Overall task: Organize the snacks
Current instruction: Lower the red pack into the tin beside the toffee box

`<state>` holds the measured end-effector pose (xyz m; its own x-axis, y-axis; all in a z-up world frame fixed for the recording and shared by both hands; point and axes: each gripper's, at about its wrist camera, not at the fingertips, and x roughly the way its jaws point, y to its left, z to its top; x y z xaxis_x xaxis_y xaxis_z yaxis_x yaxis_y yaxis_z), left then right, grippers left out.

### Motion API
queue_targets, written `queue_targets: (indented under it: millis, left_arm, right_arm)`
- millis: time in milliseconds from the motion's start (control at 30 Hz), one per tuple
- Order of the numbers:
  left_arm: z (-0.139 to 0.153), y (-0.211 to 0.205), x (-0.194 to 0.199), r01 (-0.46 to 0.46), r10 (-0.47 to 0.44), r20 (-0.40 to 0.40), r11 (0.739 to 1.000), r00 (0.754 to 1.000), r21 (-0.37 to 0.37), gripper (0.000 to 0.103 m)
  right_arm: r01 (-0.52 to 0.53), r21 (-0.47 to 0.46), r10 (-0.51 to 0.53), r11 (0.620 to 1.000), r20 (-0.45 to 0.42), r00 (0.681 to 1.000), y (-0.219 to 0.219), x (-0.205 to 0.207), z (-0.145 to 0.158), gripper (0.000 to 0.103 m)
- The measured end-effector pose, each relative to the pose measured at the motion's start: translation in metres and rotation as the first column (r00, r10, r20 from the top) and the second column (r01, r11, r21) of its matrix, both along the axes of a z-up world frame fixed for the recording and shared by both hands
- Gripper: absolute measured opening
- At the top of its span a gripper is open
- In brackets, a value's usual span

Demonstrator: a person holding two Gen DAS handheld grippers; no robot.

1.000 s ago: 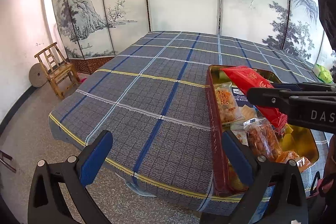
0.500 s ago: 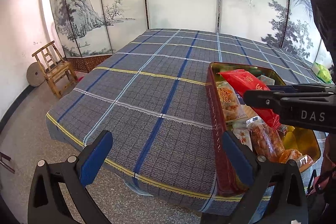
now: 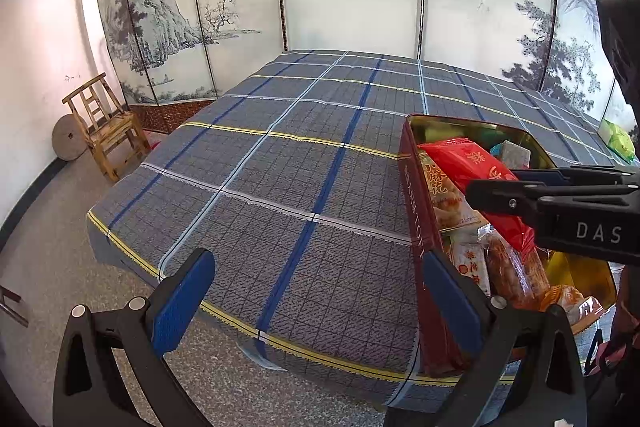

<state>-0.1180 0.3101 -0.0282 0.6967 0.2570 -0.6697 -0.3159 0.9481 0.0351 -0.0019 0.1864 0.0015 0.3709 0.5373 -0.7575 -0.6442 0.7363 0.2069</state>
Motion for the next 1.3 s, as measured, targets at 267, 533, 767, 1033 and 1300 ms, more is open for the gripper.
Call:
queue_targets:
  millis: [267,533,767,1033,1300]
  left_arm:
    - [-0.002,0.004,0.001,-0.012,0.012,-0.005,1.0,1.0,-0.006,0.102]
    - [-0.004,0.008,0.001,-0.021,0.021,-0.012,1.0,1.0,-0.012,0.102]
    - [-0.005,0.011,0.001,-0.026,0.026,-0.015,1.0,1.0,-0.017,0.102]
    - [-0.007,0.013,0.002,-0.031,0.03,-0.023,0.999,0.999,-0.024,0.102]
    - [-0.011,0.016,0.001,-0.035,0.034,-0.03,0.999,0.999,-0.03,0.102]
  right_arm:
    - [-0.005,-0.003,0.005,1.0,-0.007,1.0,0.002,-0.001,-0.003,0.045]
    - [-0.009,-0.008,0.008,1.0,-0.008,1.0,0.005,-0.002,-0.004,0.045]
    - [-0.014,-0.011,0.014,1.0,-0.012,1.0,0.008,-0.005,-0.006,0.045]
    - [-0.017,-0.009,0.016,1.0,-0.015,1.0,0.009,-0.007,-0.007,0.045]
    - [-0.019,-0.01,0.018,1.0,-0.018,1.0,0.011,-0.008,-0.009,0.045]
